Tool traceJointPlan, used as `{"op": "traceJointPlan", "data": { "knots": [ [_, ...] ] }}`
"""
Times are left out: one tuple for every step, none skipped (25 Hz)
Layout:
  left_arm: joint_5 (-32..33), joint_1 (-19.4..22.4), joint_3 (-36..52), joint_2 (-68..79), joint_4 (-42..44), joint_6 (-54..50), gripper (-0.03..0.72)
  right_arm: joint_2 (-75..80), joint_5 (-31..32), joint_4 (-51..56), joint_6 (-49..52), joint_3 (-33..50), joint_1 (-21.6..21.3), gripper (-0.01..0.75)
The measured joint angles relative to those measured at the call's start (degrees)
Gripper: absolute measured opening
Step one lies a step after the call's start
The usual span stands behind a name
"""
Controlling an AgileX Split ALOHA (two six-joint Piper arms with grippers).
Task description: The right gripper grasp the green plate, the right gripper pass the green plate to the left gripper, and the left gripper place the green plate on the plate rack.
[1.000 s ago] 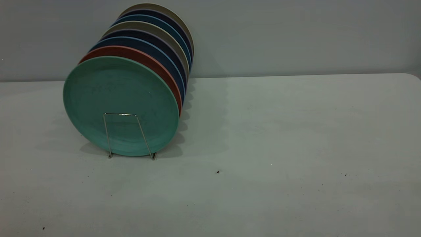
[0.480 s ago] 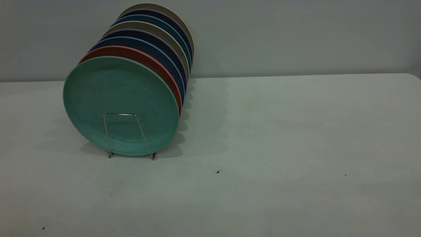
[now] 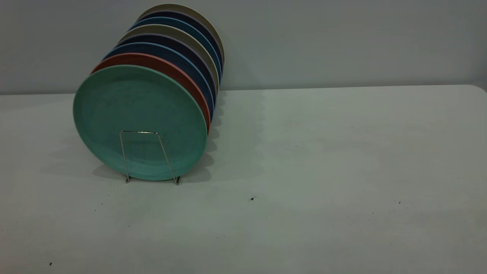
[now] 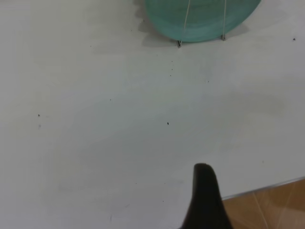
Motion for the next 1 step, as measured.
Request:
{"op": "traceJointPlan", "data": {
  "knots": [
    [0.00, 0.00, 0.00, 0.00, 0.00, 0.00, 0.563, 0.00, 0.00, 0.00, 0.00, 0.00, 0.00, 0.573]
  ]
}}
